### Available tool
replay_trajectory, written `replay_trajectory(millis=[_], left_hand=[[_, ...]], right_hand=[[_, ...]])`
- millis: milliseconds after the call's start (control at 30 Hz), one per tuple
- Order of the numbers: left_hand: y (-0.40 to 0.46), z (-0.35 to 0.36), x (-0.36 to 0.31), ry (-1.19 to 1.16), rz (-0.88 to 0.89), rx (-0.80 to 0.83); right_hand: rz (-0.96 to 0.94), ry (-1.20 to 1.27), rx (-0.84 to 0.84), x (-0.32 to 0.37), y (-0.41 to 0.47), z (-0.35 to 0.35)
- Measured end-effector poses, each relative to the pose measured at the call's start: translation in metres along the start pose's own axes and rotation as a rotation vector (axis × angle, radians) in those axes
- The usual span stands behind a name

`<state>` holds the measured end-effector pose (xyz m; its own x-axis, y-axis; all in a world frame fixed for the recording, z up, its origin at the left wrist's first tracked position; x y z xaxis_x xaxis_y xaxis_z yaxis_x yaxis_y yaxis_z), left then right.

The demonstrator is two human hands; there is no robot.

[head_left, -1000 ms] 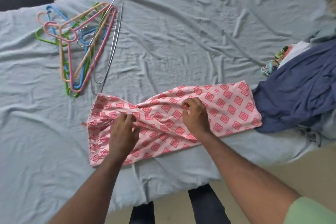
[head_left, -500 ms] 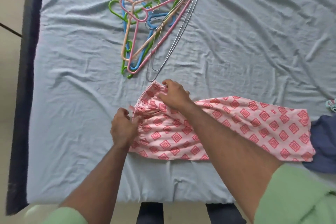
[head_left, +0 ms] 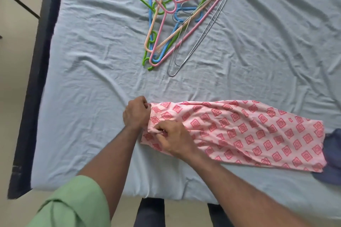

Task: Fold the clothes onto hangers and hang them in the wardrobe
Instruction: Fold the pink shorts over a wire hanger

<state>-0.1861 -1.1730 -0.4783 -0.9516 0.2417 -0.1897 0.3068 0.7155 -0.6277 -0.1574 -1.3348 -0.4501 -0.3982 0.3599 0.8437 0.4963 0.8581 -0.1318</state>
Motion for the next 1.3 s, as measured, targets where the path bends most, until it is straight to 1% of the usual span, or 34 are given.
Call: replay_trajectory(millis=[67, 200, 333, 433, 500, 567, 633, 700, 800, 867, 967, 1033, 1100, 1200, 1300], left_hand=[[-0.006, -0.003, 0.01, -0.036, -0.041, -0.028], [-0.022, -0.002, 0.048, -0.104, -0.177, -0.066], [-0.029, 0.014, 0.071, -0.274, -0.156, 0.048], [-0.027, 0.016, 0.07, -0.372, -0.165, 0.138], [-0.026, 0.02, 0.066, -0.339, -0.133, 0.181], [-0.028, 0.025, 0.066, -0.253, -0.1, 0.219], [-0.034, 0.029, 0.068, -0.181, -0.11, 0.25], [-0.039, 0.031, 0.068, -0.173, -0.12, 0.256], [-0.042, 0.037, 0.065, -0.223, -0.111, 0.246], [-0.045, 0.041, 0.059, -0.236, -0.103, 0.226], [-0.053, 0.04, 0.042, -0.234, -0.046, 0.159], [-0.057, 0.039, 0.035, -0.181, -0.001, 0.091], [-0.06, 0.036, 0.034, -0.115, 0.065, 0.041], [-0.057, 0.033, 0.041, -0.042, 0.132, 0.025], [-0.056, 0.029, 0.045, 0.0, 0.15, 0.035]], right_hand=[[0.035, -0.039, 0.007, -0.003, -0.011, 0.019], [0.129, -0.126, -0.068, -0.001, -0.019, 0.037], [0.136, -0.133, -0.093, 0.011, -0.02, 0.048], [0.143, -0.15, -0.047, 0.017, -0.022, 0.056], [0.187, -0.135, 0.027, 0.012, -0.025, 0.062], [0.212, -0.069, 0.08, 0.006, -0.03, 0.064], [0.156, -0.066, 0.051, 0.004, -0.041, 0.059], [0.137, -0.134, -0.025, -0.002, -0.058, 0.046], [0.251, -0.325, -0.087, -0.023, -0.089, 0.018], [0.365, -0.404, -0.092, -0.041, -0.107, -0.001], [0.417, -0.5, -0.039, -0.057, -0.122, -0.021], [0.371, -0.54, 0.009, -0.06, -0.125, -0.025], [0.293, -0.571, -0.005, -0.059, -0.125, -0.026], [0.233, -0.567, -0.062, -0.058, -0.127, -0.029], [0.178, -0.574, -0.007, -0.059, -0.135, -0.023]])
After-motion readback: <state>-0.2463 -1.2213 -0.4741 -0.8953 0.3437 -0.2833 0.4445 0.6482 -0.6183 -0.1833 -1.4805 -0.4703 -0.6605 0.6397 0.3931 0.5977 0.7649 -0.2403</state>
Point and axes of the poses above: each hand's wrist, its own y-axis towards the middle knuckle, its own z-axis out of the palm, x = y × z, the point moved 4 cm from there along y, towards the middle knuckle, and after that the axes turned 10 degrees about -z, right-handed, at the moved point
